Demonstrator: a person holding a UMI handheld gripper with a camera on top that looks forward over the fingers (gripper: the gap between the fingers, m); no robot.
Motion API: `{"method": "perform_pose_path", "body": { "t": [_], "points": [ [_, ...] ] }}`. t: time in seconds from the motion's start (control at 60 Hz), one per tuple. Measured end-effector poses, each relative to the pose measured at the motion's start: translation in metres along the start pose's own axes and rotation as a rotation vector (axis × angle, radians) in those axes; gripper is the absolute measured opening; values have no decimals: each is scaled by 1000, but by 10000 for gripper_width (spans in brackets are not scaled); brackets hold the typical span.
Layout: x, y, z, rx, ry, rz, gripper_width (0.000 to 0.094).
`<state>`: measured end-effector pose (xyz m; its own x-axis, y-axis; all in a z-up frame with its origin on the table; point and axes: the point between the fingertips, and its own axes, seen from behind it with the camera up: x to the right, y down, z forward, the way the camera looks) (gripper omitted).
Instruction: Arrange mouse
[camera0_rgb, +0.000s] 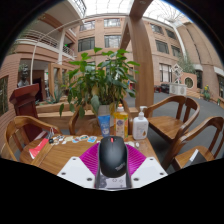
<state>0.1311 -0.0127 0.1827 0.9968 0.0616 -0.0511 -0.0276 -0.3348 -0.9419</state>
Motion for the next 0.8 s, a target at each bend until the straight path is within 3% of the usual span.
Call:
{"method": "perform_pose_path", "body": {
  "t": [0.2,0.383,0.483,0.517,0.583,0.8],
  "points": [
    [-51,137,41,-270,-34,-23,354],
    [-61,195,47,-365,-18,-3,439],
    [-63,191,40,-366,-22,3,517],
    [-62,183,37,-362,-19,9,601],
    [-64,166,23,-335,-17,9,868],
    [-76,98,-55,-222,5,-13,856]
  ]
}}
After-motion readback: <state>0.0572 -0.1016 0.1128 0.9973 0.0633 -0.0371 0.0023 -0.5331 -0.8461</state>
